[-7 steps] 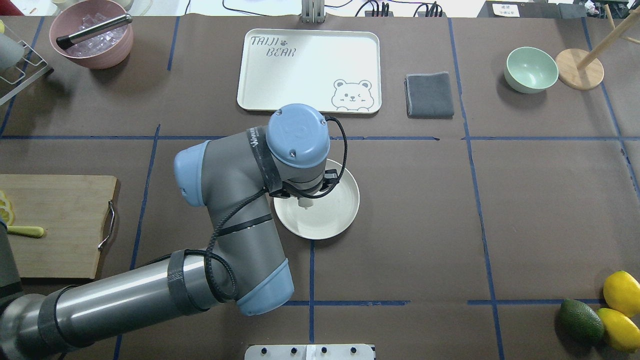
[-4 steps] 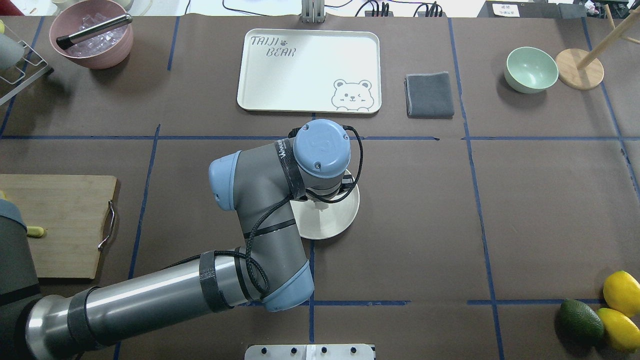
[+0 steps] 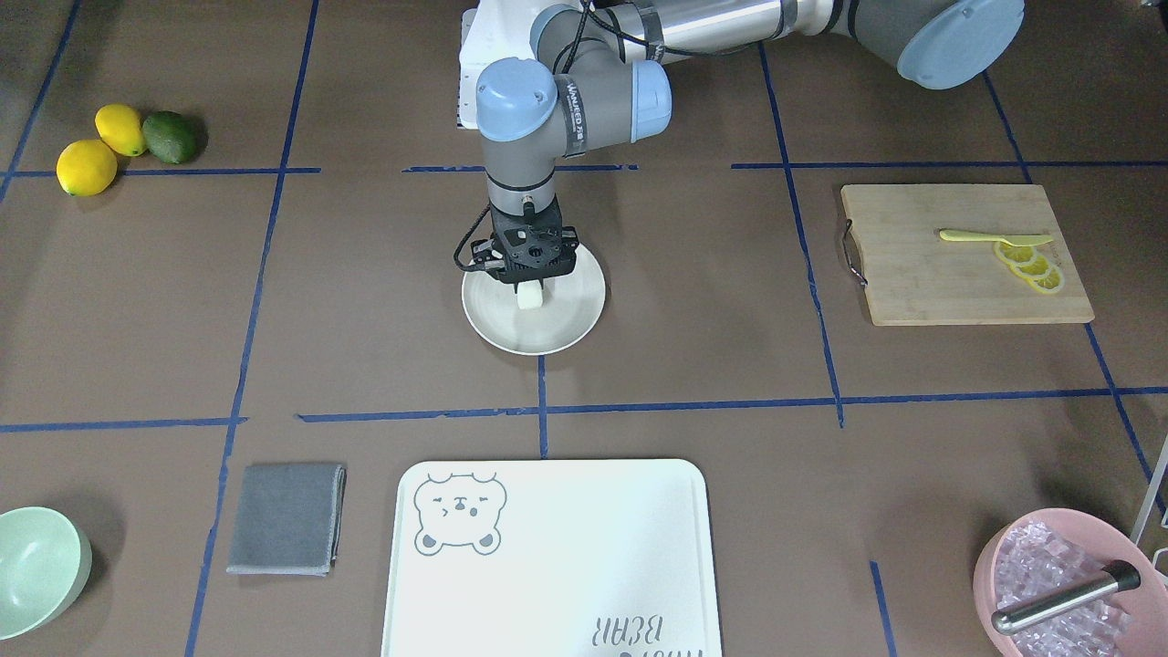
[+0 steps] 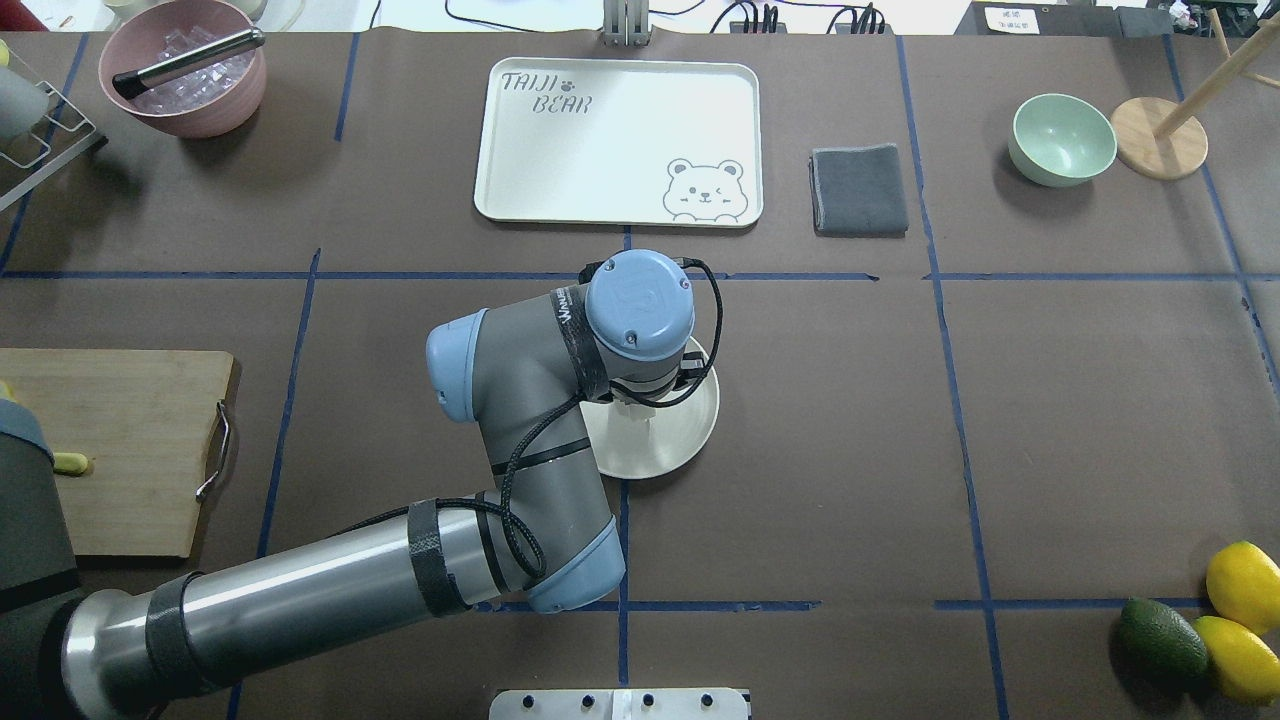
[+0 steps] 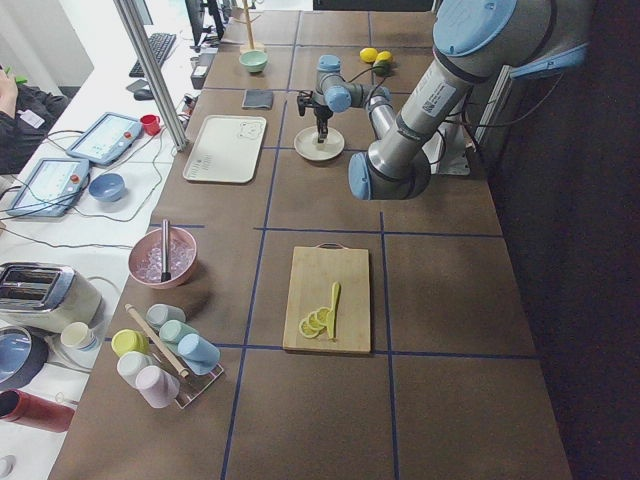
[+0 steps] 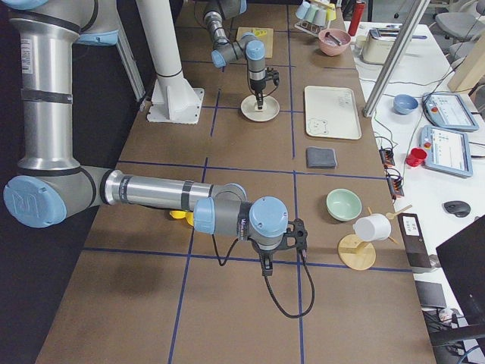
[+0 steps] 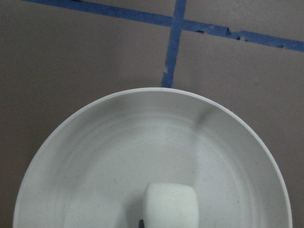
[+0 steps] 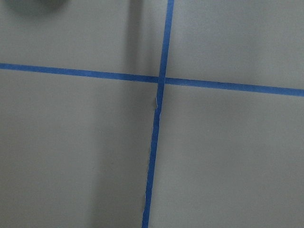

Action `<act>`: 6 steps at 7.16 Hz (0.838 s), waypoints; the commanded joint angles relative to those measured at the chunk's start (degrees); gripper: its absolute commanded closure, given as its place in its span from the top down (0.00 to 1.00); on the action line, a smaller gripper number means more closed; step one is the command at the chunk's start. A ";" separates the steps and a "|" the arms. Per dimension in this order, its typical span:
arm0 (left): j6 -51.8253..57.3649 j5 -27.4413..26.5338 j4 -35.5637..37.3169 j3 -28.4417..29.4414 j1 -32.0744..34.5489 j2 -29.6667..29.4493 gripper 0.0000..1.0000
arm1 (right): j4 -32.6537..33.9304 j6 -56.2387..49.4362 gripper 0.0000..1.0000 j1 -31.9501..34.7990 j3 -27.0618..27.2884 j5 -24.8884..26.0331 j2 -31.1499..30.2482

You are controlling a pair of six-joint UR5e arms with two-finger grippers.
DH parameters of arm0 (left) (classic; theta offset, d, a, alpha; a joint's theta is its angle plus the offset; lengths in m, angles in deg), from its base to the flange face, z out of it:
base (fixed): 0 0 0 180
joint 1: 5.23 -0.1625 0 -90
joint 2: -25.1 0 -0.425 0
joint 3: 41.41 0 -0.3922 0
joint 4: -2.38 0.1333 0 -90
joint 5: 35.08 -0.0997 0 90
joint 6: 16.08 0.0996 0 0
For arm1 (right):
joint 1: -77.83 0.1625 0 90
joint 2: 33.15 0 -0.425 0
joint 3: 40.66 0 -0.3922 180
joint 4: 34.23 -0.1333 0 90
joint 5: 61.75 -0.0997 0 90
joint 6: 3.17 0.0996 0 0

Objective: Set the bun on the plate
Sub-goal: 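Lower the bun onto the plate and open the left gripper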

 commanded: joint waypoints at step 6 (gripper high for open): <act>9.44 0.86 9.30 -8.71 3.67 1.06 1.00 | -0.09 -0.11 1.00 0.00 -0.08 1.04 0.37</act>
